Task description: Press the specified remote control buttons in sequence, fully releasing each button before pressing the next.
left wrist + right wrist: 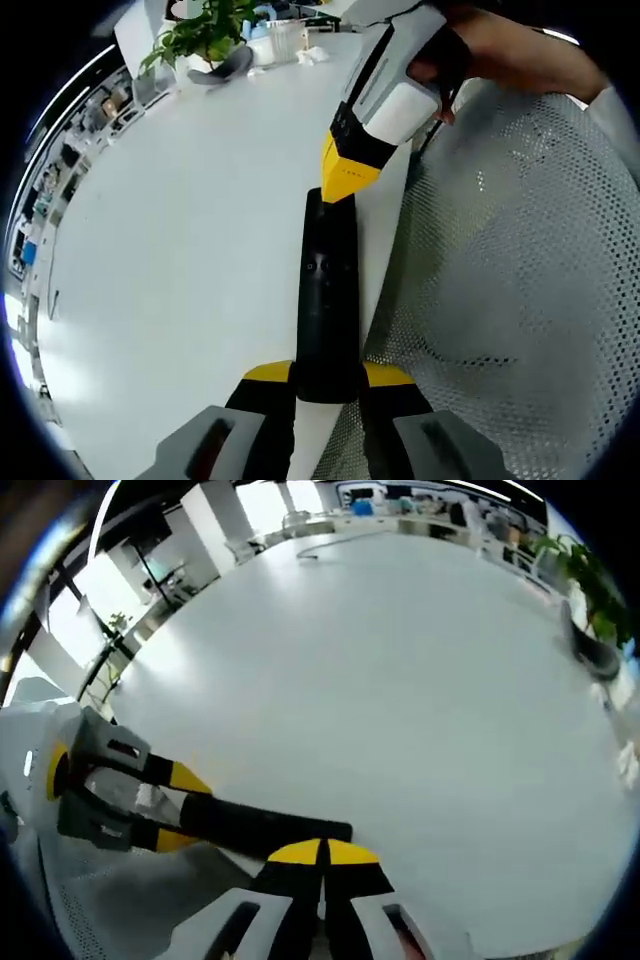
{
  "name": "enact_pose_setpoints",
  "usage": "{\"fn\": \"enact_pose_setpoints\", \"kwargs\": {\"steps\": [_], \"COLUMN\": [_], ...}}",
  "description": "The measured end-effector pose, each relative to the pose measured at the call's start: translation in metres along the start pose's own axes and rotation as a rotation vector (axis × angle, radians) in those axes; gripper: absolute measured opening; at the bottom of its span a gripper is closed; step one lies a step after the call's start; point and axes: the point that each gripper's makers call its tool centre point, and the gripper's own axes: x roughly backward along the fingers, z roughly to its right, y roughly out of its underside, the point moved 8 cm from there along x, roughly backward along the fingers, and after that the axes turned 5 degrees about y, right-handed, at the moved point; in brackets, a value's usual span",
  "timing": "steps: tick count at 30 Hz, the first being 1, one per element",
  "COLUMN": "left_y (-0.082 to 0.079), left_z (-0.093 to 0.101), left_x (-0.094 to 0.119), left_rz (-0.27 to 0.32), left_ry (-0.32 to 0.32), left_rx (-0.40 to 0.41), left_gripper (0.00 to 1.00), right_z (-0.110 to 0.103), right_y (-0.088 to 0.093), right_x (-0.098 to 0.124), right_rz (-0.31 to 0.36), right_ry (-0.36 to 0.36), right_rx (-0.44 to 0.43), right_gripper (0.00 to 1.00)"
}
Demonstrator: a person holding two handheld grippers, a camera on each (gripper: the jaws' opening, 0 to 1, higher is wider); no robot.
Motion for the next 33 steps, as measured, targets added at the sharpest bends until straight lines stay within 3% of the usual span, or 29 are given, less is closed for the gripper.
{"fn": "enact_pose_setpoints", "kwargs": {"steps": [7, 16, 19, 22, 33], "left_y": [0.008, 0.013, 0.015, 0.014, 0.015], "left_z": [0.004, 0.01, 0.008, 0.005, 0.0], "left_x": [-0.001, -0.003, -0.002, -0.001, -0.001], "left_rz": [0.078, 0.143, 0.196, 0.207, 0.284], "left_ry": [-0.049, -0.116, -0.099, -0.073, -0.031], "left_rx": [-0.036, -0.003, 0.03, 0.092, 0.171], "left_gripper": [0.24, 0.24, 0.24, 0.25, 0.26], "right_z": [0.004, 0.006, 0.007, 0.007, 0.012], "right_y": [0.001, 0.002, 0.002, 0.002, 0.003], "right_x": [-0.001, -0.001, -0.001, -0.001, -0.001], "right_rz": [0.007, 0.009, 0.008, 0.009, 0.013], "right_ry": [-0.026, -0.061, -0.075, -0.084, -0.125], "right_rx": [-0.029, -0.103, -0.125, -0.142, -0.253], "right_gripper": [0.0, 0.0, 0.0, 0.0, 0.0]}}
